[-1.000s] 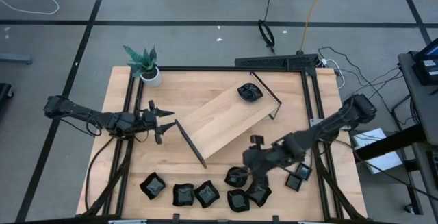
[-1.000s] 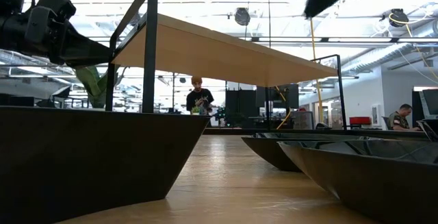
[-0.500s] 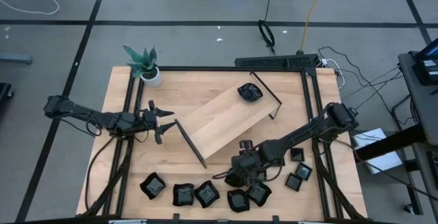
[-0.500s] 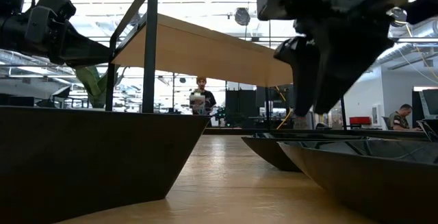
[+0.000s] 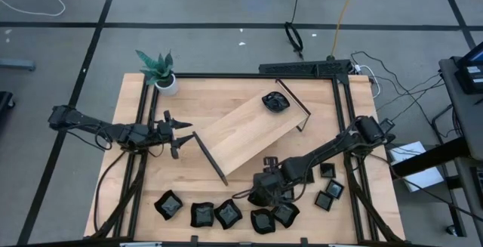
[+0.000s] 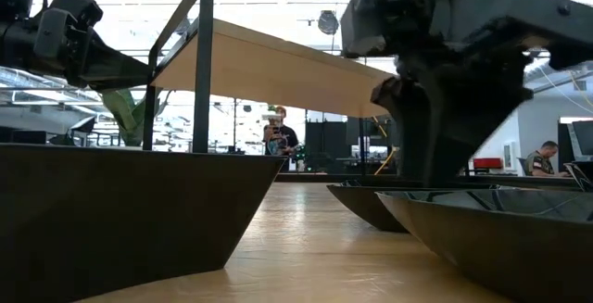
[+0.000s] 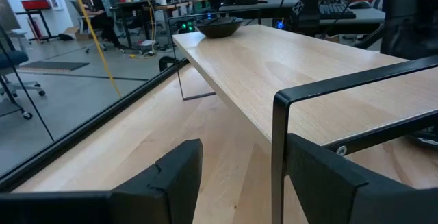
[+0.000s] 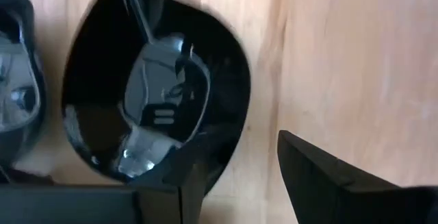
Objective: Pick & Place Mini shaped plates
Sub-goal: Stack the leaf shaped plate on top of the other leaf shaped plates on the shelf
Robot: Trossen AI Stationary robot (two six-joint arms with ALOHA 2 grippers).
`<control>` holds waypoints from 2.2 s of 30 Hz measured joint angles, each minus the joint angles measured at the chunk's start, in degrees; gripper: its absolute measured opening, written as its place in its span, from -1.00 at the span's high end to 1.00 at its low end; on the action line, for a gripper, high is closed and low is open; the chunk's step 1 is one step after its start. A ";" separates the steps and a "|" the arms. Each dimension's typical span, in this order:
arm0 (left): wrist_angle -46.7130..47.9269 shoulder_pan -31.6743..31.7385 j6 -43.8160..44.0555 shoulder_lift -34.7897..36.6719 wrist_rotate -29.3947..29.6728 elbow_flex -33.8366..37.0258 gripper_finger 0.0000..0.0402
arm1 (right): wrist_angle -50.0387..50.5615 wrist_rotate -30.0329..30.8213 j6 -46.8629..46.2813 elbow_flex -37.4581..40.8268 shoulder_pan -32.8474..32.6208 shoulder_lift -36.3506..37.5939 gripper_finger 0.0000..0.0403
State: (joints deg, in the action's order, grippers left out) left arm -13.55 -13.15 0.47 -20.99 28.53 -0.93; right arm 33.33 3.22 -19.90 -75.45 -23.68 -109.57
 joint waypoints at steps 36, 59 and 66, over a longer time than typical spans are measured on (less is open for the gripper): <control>-0.01 0.00 0.00 0.00 0.00 0.00 -0.04 | 3.54 6.59 2.82 0.01 0.11 0.25 0.24; 0.00 0.00 0.00 0.00 0.00 0.00 -0.04 | 2.48 3.98 3.30 0.01 0.11 0.25 0.82; -0.01 0.00 0.00 0.00 0.00 0.00 -0.04 | 2.46 3.98 3.71 0.01 0.11 0.27 0.87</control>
State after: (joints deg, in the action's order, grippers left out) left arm -13.56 -13.15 0.47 -20.99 28.53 -0.93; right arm 35.79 7.20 -16.19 -75.44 -23.57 -109.30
